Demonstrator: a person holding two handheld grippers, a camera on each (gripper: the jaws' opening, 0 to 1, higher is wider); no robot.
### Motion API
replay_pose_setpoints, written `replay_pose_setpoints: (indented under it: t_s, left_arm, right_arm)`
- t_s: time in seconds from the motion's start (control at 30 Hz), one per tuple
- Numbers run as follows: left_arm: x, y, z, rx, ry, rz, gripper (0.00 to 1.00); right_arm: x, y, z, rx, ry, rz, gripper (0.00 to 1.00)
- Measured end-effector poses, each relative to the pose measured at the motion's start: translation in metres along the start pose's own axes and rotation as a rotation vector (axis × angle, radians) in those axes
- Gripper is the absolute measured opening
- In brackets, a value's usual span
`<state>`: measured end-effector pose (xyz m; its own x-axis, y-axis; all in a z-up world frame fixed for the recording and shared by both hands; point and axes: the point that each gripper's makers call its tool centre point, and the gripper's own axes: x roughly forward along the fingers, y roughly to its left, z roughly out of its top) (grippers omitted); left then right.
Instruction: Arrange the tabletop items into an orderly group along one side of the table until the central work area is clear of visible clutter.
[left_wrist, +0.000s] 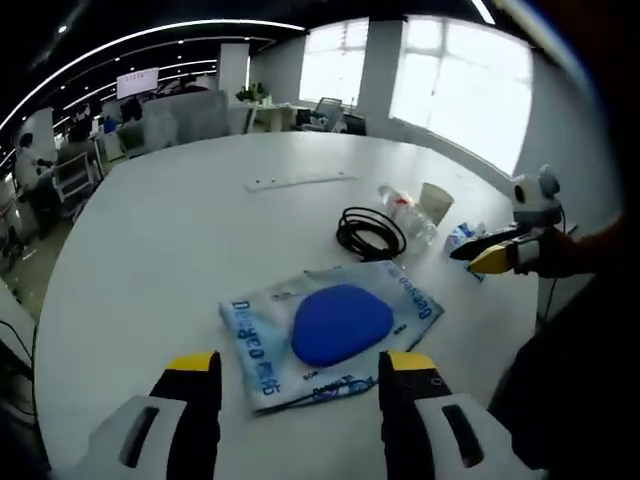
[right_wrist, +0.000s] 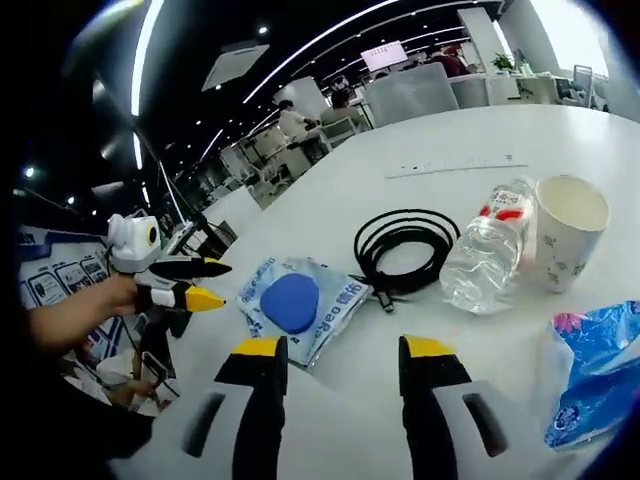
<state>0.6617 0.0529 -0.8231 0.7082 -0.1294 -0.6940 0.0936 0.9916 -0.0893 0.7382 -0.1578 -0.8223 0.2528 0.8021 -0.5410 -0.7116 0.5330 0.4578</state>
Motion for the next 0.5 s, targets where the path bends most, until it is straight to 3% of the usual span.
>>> replay_pose_setpoints:
  t_s: [0.17, 0.3, 0.5]
  left_arm:
    - [0.008, 0.005, -0.010, -0.074, 0.025, -0.004, 0.54]
    - [0.012, 0.003, -0.014, -0.086, 0.045, -0.001, 0.48]
    - [0.020, 0.016, -0.019, -0.128, 0.049, 0.025, 0.36]
  right_arm:
    - [0.013, 0.012, -0.008, 0.035, 0.032, 0.014, 0.34]
    - [0.022, 0.018, -0.014, 0.042, 0.050, 0.023, 0.30]
    - [0.032, 0.022, -0.026, 0.029, 0.102, 0.019, 0.29]
